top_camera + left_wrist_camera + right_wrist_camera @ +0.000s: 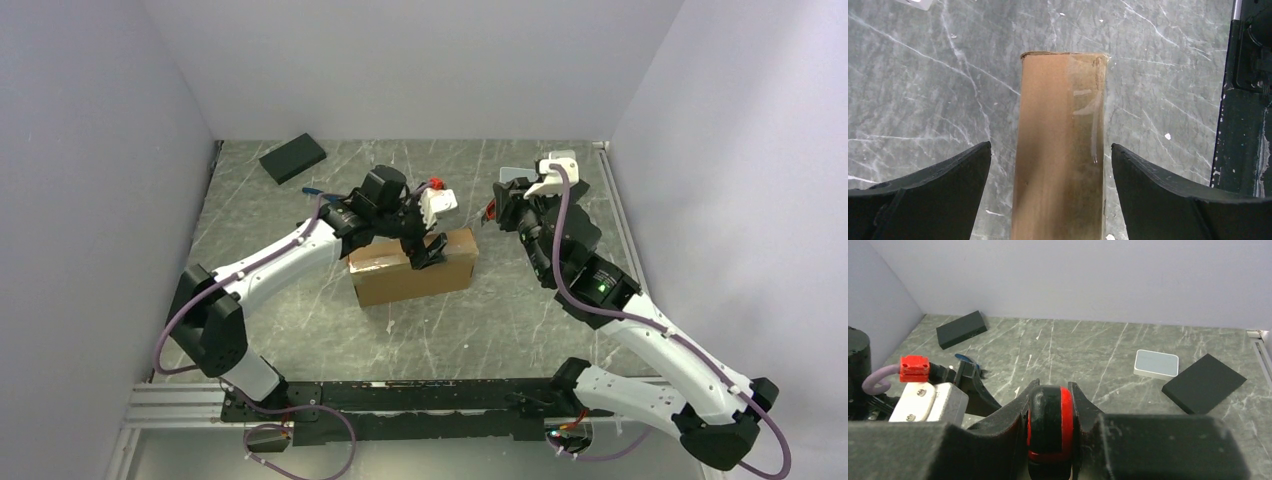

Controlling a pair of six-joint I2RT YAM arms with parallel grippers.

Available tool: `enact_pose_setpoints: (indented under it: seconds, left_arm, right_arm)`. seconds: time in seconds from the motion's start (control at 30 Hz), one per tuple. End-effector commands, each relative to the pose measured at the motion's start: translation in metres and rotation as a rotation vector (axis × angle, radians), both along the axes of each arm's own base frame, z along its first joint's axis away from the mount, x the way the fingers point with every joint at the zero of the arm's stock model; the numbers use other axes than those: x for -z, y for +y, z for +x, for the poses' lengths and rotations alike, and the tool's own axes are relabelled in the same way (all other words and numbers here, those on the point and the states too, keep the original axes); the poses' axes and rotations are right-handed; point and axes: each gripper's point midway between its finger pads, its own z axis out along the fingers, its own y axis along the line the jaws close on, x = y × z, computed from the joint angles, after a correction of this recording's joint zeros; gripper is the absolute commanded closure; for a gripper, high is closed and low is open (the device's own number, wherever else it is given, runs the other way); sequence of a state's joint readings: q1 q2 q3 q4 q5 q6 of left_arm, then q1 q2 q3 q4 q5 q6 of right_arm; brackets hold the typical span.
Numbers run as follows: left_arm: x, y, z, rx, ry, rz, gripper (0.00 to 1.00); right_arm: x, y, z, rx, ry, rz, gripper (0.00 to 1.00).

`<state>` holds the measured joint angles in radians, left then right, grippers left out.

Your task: Unpack the express box

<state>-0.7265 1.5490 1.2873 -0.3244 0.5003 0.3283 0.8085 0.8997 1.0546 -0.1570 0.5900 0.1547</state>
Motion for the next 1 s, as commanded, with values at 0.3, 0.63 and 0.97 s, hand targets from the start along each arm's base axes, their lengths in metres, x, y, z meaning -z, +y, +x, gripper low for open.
enact_pose_setpoints:
  seconds: [0.3, 0.63, 0.97]
  left_arm:
    - [0.003, -0.015, -0.003, 0.084, 0.018, -0.037, 0.15]
    - [0.005, -0.014, -0.006, 0.091, 0.025, -0.035, 0.24]
    - [0.006, -0.014, -0.008, 0.099, 0.026, -0.041, 0.32]
  right_arm:
    - [0.006, 0.016, 0.012, -0.038, 0.027, 0.067, 1.00]
    - [0.021, 0.017, 0.024, 0.001, 0.060, 0.033, 1.00]
    - [0.035, 0.013, 0.036, 0.005, 0.082, 0.017, 1.00]
